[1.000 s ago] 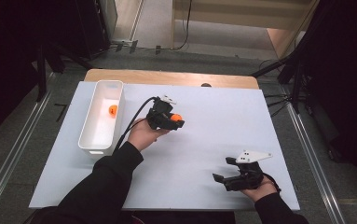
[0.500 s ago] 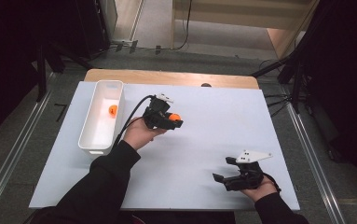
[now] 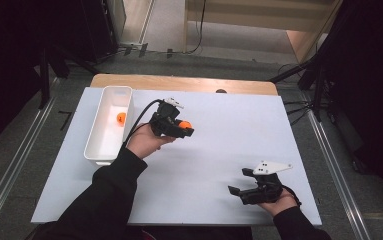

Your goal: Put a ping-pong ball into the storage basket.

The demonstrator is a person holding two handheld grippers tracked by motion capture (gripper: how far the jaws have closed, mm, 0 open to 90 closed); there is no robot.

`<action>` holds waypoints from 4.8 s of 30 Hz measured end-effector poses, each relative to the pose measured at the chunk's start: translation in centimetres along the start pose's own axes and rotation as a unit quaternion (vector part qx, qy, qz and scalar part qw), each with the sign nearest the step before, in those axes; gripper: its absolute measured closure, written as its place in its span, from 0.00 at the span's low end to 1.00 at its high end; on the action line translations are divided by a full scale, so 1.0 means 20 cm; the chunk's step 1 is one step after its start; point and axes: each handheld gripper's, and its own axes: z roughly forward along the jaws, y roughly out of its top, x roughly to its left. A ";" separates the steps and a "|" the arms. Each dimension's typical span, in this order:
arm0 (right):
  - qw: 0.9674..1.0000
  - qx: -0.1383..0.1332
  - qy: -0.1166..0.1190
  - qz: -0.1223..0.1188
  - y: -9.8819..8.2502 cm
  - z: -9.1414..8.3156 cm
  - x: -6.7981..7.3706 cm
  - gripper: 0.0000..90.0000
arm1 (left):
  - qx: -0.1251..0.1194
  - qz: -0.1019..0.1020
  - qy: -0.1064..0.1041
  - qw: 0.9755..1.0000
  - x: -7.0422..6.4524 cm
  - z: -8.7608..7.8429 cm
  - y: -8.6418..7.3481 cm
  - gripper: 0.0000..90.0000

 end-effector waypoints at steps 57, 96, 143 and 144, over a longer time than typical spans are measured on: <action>1.000 -0.001 -0.002 0.001 0.00 0.00 0.00 0.15 | 0.004 -0.005 -0.001 1.000 0.09 -0.25 0.02 0.56; 1.000 0.000 -0.003 0.002 0.00 0.00 0.00 0.15 | -0.017 -0.042 0.062 0.997 0.27 -0.39 -0.04 0.56; 1.000 -0.002 -0.001 -0.004 0.03 0.02 -0.01 0.15 | -0.035 -0.093 0.124 0.987 0.41 -0.53 -0.15 0.56; 1.000 -0.002 -0.001 -0.004 0.03 0.02 -0.01 0.15 | -0.036 -0.094 0.125 0.987 0.42 -0.53 -0.15 0.56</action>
